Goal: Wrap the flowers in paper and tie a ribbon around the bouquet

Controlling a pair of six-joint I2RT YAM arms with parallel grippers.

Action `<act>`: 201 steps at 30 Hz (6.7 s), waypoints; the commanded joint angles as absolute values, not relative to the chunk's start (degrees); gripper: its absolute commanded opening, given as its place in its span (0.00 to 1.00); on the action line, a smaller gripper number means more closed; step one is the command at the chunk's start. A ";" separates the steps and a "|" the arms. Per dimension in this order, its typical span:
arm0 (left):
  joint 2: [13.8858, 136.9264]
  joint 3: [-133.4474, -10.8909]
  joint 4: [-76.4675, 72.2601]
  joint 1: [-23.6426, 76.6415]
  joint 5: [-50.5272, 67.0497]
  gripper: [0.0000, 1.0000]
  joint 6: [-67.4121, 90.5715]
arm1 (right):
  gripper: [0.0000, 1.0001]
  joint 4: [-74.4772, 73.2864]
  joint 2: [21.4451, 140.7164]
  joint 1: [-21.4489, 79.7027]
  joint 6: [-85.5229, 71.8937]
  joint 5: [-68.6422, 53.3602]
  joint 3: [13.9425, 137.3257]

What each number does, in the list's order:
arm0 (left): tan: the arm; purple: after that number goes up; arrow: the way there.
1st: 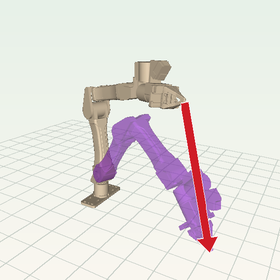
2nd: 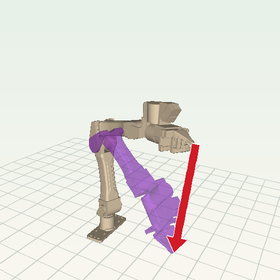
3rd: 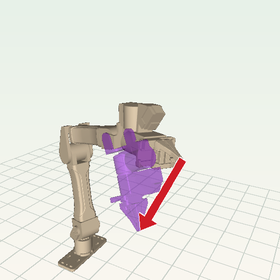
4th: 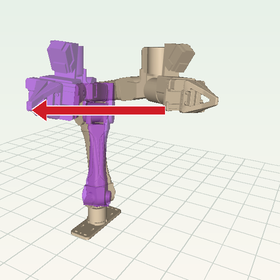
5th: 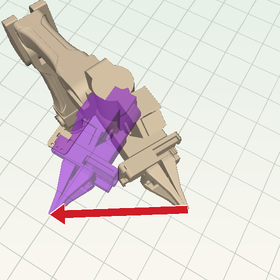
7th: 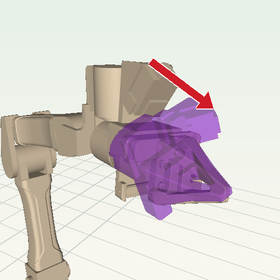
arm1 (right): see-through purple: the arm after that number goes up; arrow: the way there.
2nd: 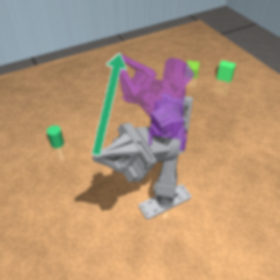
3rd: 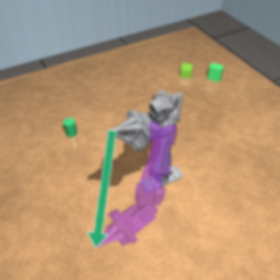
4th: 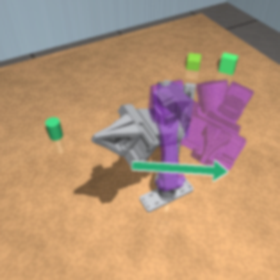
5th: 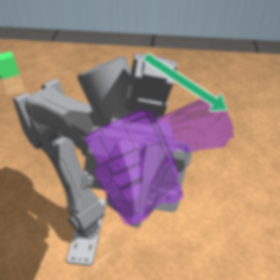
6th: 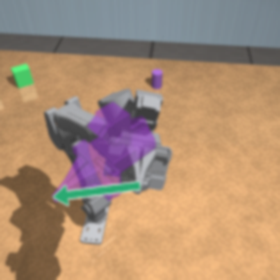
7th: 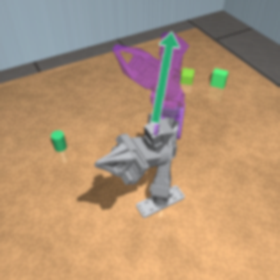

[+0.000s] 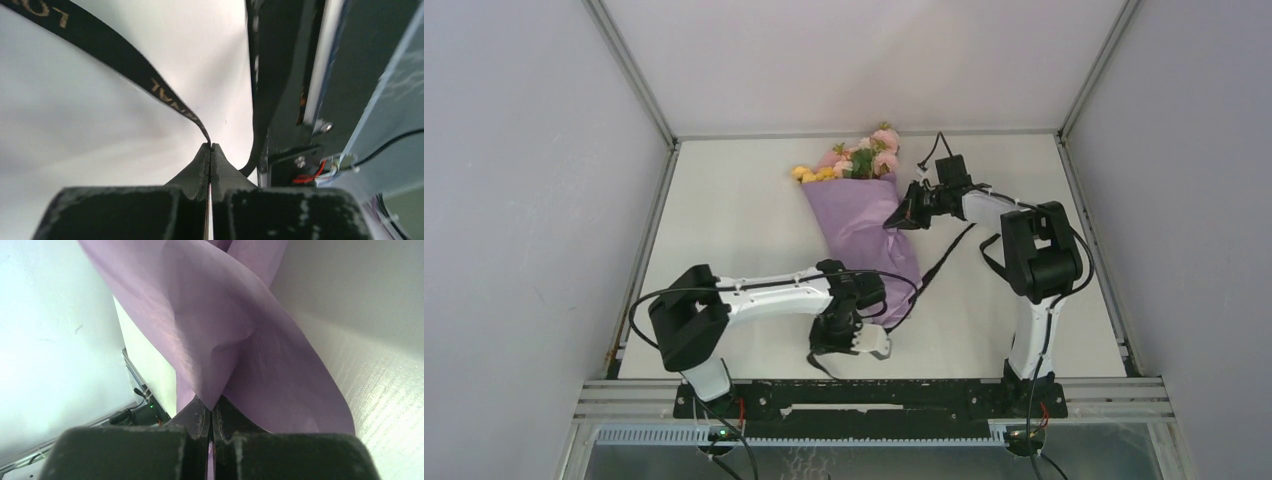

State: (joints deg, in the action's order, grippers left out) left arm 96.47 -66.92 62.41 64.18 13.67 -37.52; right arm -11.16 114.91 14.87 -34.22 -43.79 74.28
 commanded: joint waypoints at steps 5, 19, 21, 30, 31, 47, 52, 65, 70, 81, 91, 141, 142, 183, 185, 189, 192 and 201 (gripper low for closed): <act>97.77 -60.49 60.40 48.53 4.51 0.00 -37.57 | 0.00 -15.26 108.36 14.13 -34.76 -44.18 78.53; 90.34 -95.74 69.49 12.71 15.42 0.00 -33.12 | 0.00 -15.84 109.07 17.33 -31.64 -39.05 70.83; 88.90 -101.41 72.26 13.51 18.52 0.00 -33.45 | 0.00 -13.25 110.02 18.40 -33.17 -39.08 69.66; 92.03 -108.77 67.51 23.24 27.57 0.00 -22.31 | 0.00 -1.76 112.50 22.97 -42.41 -37.86 65.08; 93.01 -106.32 64.57 25.09 27.75 0.00 -20.21 | 0.00 -0.92 112.32 23.20 -43.56 -37.46 64.61; 127.34 -101.53 44.62 35.04 27.14 0.00 -1.41 | 0.47 -13.28 101.27 24.18 -39.93 -28.97 61.92; 129.02 -98.87 43.88 35.07 26.18 0.00 -1.06 | 0.54 -28.22 91.33 20.75 -35.02 -21.06 61.96; 124.57 -93.77 38.60 36.19 26.93 0.00 -1.11 | 0.65 -37.92 67.87 -23.02 -44.53 -9.21 42.68; 123.44 -92.72 37.70 36.27 28.20 0.00 -1.11 | 0.66 -35.01 70.05 -22.47 -47.63 -4.47 40.88; 122.68 -92.16 37.43 36.47 28.66 0.00 -1.78 | 0.60 -31.83 82.04 -22.68 -48.55 -0.68 42.11; 121.91 -92.02 37.94 36.40 27.45 0.00 -3.48 | 0.00 -25.89 85.93 -22.24 -41.22 -6.17 52.94; 99.79 -91.25 60.17 24.45 5.47 0.00 -24.37 | 0.00 27.70 104.13 31.10 -31.65 -32.56 54.32; 98.17 -90.31 61.20 24.15 3.00 0.00 -26.05 | 0.00 27.84 105.30 30.76 -32.28 -32.82 55.12; 109.05 -100.25 45.16 28.44 33.98 0.00 -18.47 | 0.51 14.75 98.13 18.94 -39.04 -48.30 56.21; 110.49 -100.24 43.56 27.93 30.03 0.00 -18.44 | 0.53 11.40 97.03 18.91 -34.39 -45.85 56.05; 113.85 -102.91 43.13 27.86 22.76 0.00 -20.83 | 0.56 11.10 97.96 20.77 -31.75 -44.01 56.02; 115.12 -104.15 43.32 27.84 20.70 0.00 -22.68 | 0.59 13.64 100.50 21.97 -32.98 -43.03 56.07; 116.87 -103.98 45.52 27.94 19.75 0.01 -26.25 | 0.58 20.03 108.48 24.41 -39.90 -36.63 57.69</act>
